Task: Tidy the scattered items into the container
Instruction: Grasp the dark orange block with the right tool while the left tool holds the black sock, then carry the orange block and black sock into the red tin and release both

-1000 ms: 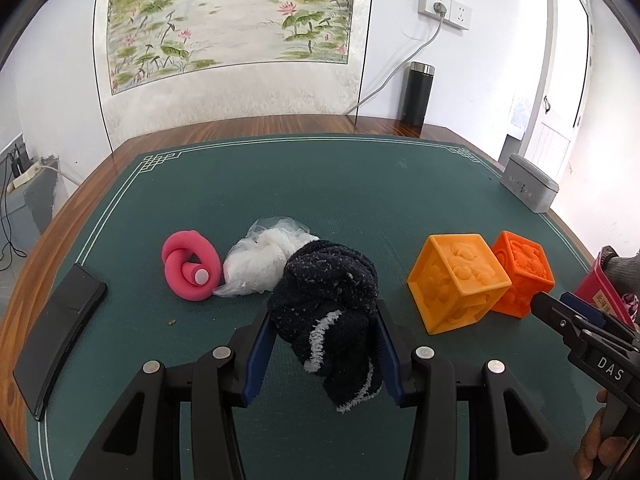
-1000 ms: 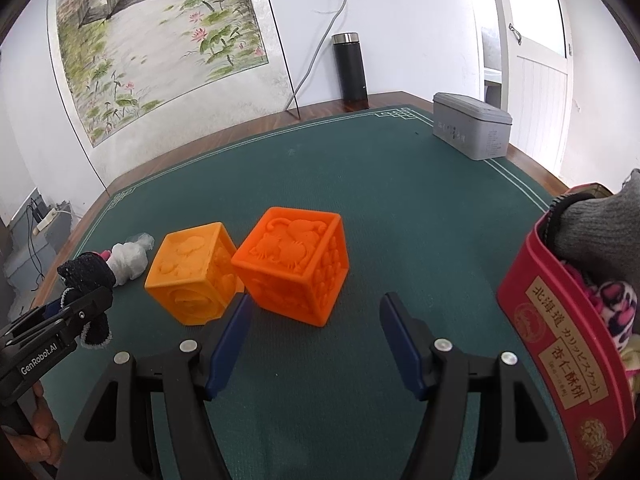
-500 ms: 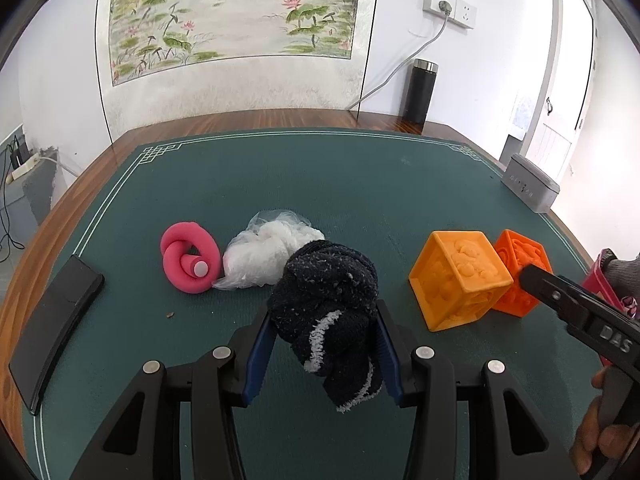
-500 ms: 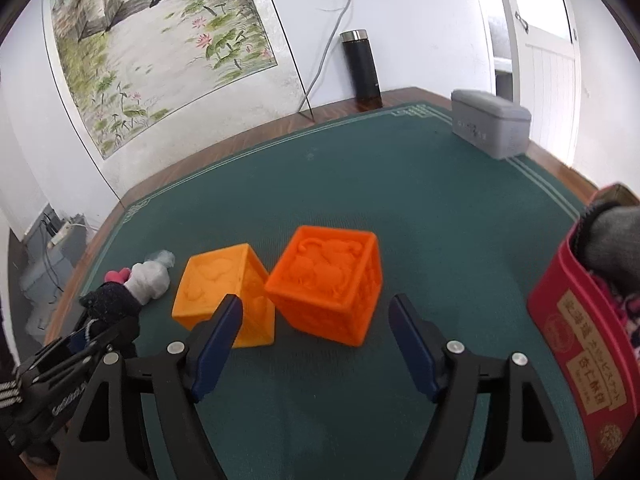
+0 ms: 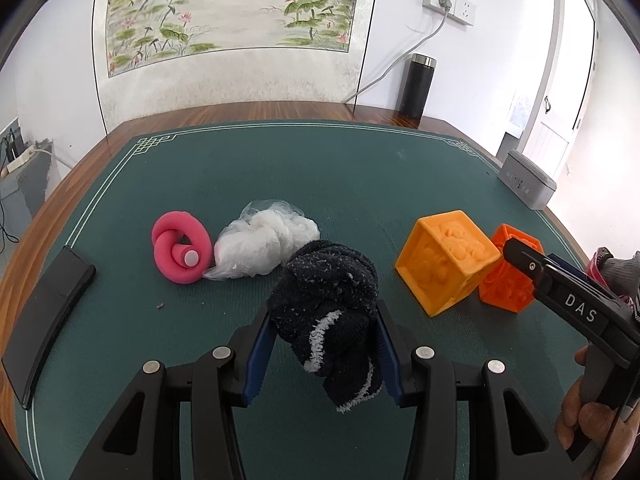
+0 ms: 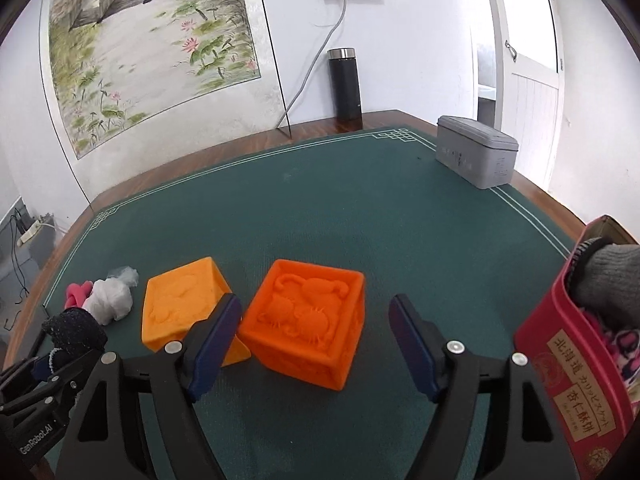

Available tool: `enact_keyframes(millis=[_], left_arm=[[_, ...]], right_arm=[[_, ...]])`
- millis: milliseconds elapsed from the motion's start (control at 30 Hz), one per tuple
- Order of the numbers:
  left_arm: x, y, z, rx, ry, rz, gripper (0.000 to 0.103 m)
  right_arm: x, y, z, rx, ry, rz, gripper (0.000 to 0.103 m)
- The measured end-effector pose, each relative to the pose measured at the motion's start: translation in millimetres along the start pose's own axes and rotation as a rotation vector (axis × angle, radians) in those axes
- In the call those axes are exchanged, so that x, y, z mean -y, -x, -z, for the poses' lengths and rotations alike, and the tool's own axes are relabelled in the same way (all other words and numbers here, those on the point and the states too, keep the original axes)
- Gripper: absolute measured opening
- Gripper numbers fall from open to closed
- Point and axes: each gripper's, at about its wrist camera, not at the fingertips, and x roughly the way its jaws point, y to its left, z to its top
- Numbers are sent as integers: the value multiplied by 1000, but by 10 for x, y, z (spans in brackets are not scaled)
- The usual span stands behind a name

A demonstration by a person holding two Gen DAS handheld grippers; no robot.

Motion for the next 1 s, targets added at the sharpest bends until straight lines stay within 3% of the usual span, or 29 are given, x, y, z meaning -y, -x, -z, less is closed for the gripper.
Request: enact_keyframes(millis=[100,233,300,433,467,767,1000], left_arm=[[12,-5,6,0,-3,1,49],[37,-20,18,-5,-10,3,49],[50,-24,21,-7,-13,7,49],[76,-15,28,-8,-22,13,49],[85,-10,29,-6,-24,15,49],[210,106,45,16,-54,48,49],[380,152,104,8,-95,83,49]], right_arm=[[-95,-136,7,-64,54,26,79],[-45,-214,1,-95,23,-3,78],[-21,-231,0,-101,12,-14,66],[-9,-180,11,-90,22,-23,63],[-7,-146,16,-82,25,-23,56],[121,371,1,25,-4,-63,55],[657,1043,186,156,-90,22,55]])
